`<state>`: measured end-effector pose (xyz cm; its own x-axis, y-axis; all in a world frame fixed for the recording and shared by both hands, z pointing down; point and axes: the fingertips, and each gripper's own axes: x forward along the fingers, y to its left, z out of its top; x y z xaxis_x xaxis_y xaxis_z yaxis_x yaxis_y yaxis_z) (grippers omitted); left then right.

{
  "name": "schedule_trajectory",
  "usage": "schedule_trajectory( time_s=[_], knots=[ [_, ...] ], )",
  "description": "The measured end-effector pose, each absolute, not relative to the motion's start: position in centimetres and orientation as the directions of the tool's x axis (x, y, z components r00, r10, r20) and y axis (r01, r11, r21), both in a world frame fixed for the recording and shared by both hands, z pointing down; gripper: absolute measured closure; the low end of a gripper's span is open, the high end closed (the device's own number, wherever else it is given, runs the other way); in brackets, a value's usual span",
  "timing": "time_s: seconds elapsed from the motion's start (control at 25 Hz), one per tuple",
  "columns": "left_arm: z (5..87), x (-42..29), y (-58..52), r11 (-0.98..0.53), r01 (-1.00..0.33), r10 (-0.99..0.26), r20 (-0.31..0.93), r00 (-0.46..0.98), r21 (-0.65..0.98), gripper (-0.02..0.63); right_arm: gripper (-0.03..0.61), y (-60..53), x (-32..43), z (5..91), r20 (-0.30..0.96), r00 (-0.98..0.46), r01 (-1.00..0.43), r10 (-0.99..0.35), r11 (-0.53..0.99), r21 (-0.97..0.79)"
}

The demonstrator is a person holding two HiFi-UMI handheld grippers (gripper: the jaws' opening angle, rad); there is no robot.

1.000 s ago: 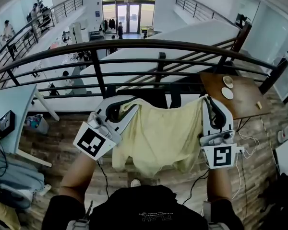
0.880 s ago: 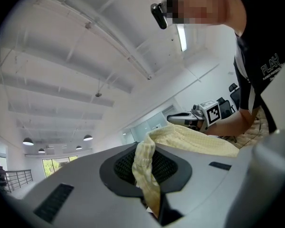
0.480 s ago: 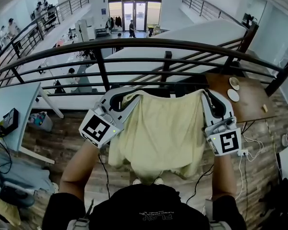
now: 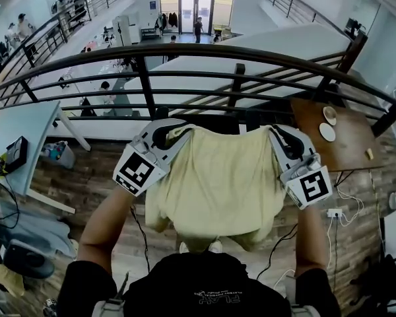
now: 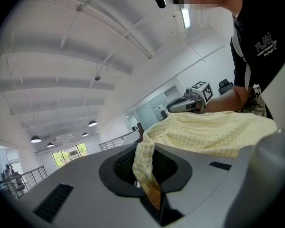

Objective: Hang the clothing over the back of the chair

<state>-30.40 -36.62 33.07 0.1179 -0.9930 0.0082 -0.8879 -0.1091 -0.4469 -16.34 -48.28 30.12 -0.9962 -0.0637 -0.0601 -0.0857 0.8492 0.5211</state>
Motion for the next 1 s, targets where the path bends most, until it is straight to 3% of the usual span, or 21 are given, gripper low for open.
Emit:
schedule_trajectory(
  time_s=[0.4, 0.8, 0.92, 1.0],
  knots=[
    [36.1, -31.4, -37.8, -0.161, -0.848, -0.985, 0.139, 0.104, -0.504, 0.563, 0.538, -49.6, -18.2, 33.7, 0.029, -0.999, -0.004, -0.022, 0.863, 0.505],
    [38.8, -31.6, -38.5, -0.223, -0.893, -0.965, 0.219, 0.145, -0.390, 0.556, 0.538, -49.6, -18.7, 35.9, 0.131, -0.991, 0.092, 0.034, 0.878, 0.469],
    [40.0, -32.3, -38.0, -0.220, -0.914, -0.962, 0.231, 0.146, -0.340, 0.440, 0.535, -49.7, -18.7, 37.3, 0.178, -0.981, 0.143, 0.072, 0.896, 0.421],
    [40.6, -32.6, -37.4, -0.218, -0.929, -0.961, 0.233, 0.150, -0.300, 0.418, 0.510, -50.0, -18.6, 38.4, 0.226, -0.969, 0.183, 0.101, 0.908, 0.378]
  ],
)
